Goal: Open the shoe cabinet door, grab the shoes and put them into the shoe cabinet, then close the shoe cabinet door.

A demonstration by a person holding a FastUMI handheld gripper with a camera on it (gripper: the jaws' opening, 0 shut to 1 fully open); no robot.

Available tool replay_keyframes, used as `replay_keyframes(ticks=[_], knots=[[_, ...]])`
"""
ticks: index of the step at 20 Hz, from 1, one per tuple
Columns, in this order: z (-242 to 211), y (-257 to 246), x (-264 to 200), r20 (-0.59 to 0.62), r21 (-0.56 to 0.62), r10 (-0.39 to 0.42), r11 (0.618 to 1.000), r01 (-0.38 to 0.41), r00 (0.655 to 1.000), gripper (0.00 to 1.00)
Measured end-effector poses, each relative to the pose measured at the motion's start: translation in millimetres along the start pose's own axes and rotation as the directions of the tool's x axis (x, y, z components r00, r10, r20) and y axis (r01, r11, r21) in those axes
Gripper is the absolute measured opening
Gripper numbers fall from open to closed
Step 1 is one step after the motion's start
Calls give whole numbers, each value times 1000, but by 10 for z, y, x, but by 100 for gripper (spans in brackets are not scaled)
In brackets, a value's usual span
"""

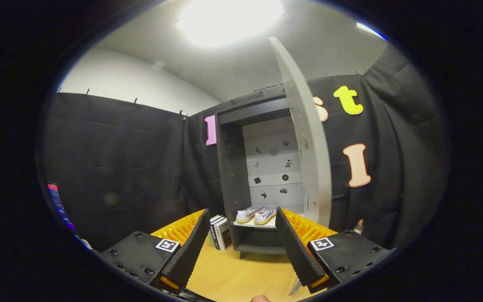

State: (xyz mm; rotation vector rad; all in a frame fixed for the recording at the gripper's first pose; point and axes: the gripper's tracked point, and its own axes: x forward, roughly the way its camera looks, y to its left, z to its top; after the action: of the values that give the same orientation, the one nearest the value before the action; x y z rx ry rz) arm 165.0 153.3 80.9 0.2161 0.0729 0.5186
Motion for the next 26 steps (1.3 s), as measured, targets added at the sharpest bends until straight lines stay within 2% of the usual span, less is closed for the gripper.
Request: replay_keyframes(ticks=[3,7,11,17,20,26], knots=[[123,-339,-182,12,49,16,999,-17,1000,97],[178,-881,-337,29,91,-58,994,55,998,97],[32,-1225,-301,-3,120,-66,991,66,998,97],[-268,-1375,-7,-85,67,40,997,-34,996,97],[-386,-1279,135,-121,18,117,993,-115,986,98],[-393,-1184,265,-110,-68,207,974,-215,972,97]])
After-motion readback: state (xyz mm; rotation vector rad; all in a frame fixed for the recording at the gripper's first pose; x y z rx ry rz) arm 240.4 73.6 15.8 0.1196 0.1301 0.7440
